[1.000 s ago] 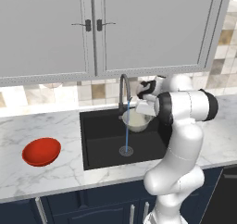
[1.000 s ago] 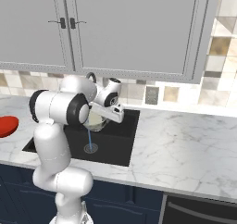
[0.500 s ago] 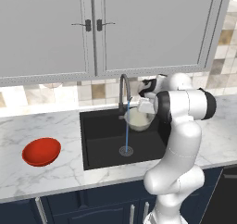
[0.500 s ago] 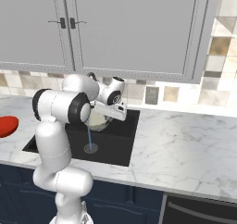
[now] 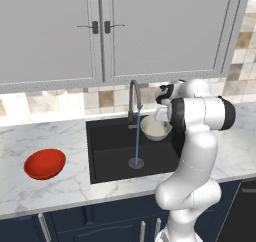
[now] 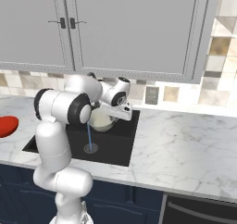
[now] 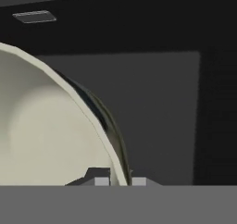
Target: Rinse each bowl for a few seconds and place them down in the sink or on the counter.
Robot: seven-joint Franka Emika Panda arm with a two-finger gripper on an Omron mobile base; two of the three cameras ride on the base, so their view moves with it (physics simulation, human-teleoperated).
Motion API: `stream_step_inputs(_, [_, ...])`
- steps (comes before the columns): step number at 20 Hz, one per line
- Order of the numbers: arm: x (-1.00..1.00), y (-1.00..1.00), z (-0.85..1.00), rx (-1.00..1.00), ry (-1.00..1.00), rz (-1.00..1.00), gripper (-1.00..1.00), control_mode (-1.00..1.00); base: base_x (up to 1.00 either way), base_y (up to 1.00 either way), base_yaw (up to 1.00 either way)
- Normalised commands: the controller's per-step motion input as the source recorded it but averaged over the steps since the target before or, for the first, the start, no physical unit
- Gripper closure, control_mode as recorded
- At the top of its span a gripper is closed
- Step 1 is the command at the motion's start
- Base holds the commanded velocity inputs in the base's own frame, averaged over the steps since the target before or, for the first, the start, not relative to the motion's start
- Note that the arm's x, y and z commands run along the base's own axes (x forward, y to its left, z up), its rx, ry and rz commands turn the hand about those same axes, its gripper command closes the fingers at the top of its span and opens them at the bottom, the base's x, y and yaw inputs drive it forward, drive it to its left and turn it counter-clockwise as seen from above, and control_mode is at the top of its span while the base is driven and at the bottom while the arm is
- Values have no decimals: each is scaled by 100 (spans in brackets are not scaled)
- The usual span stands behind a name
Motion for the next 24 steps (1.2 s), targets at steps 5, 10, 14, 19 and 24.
stream_step_inputs(5, [0,-43,0,5,0,-10,100,-100,0,0,0])
stream_step_inputs(10, [0,-50,3,5,0,-18,100,-100,0,0,0])
stream_step_inputs(14, [0,-48,7,4,-2,-21,100,-100,0,0,0])
stream_step_inputs(19, [0,-46,4,4,-1,-20,100,-100,0,0,0])
stream_step_inputs(24, [0,-41,4,4,-1,-20,100,-100,0,0,0])
